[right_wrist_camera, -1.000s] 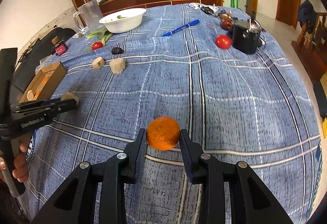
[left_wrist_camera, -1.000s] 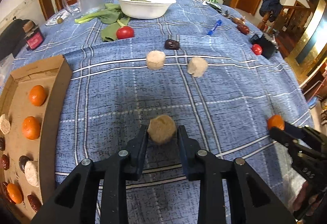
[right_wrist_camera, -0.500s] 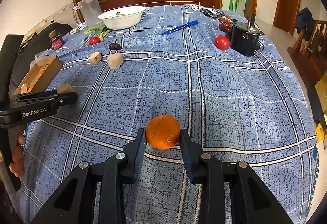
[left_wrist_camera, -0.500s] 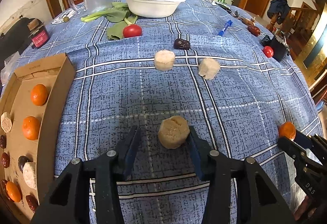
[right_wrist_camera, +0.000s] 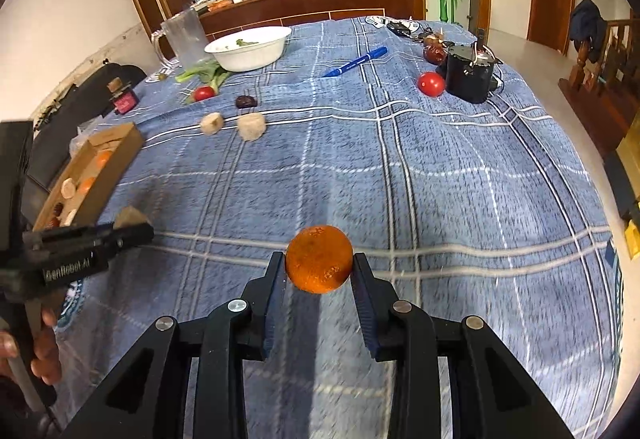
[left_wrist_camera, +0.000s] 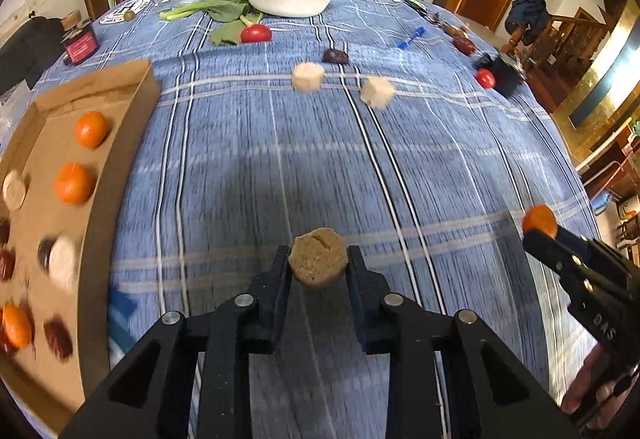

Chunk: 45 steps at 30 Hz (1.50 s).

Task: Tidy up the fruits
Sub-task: 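Carry the tangerine and round cake toward the cardboard tray with both tools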

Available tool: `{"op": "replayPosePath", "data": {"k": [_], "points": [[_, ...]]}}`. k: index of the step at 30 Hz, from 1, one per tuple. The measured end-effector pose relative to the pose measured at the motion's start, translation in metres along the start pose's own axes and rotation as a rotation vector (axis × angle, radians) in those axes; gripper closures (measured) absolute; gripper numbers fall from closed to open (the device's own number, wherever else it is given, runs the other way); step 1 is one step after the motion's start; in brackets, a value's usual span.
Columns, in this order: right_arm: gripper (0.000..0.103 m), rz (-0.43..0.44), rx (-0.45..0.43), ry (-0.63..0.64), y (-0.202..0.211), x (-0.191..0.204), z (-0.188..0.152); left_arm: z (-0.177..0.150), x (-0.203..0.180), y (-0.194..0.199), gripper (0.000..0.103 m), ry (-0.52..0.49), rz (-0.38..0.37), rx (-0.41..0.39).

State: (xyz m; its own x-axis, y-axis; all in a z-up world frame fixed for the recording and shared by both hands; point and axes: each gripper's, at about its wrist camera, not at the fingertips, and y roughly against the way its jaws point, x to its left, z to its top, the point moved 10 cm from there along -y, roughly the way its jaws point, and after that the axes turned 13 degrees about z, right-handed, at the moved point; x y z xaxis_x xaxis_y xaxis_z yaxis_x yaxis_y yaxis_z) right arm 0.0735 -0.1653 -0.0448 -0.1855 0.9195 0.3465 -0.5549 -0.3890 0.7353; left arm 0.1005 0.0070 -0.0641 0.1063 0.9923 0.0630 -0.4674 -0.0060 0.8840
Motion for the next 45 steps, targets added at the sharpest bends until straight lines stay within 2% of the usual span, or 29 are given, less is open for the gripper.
{"op": "replayPosePath", "data": {"k": [7,14,31,45], "points": [[0.068,-0.011,0.037,-0.009,0.007,0.016,-0.029,-0.039,-0.001,0.025,0.077,-0.02,-0.006,-0.011],[0.068,-0.017,0.049,-0.02,0.01,0.028,-0.046,-0.053,0.003,0.029,0.077,-0.023,-0.005,-0.007],[0.068,-0.043,0.05,0.001,0.012,0.054,-0.045,-0.044,0.014,0.055,0.077,-0.018,-0.004,-0.101],[0.068,-0.045,0.056,-0.01,0.011,0.059,-0.047,-0.042,0.019,0.06,0.077,-0.014,0.0,-0.117]]}}
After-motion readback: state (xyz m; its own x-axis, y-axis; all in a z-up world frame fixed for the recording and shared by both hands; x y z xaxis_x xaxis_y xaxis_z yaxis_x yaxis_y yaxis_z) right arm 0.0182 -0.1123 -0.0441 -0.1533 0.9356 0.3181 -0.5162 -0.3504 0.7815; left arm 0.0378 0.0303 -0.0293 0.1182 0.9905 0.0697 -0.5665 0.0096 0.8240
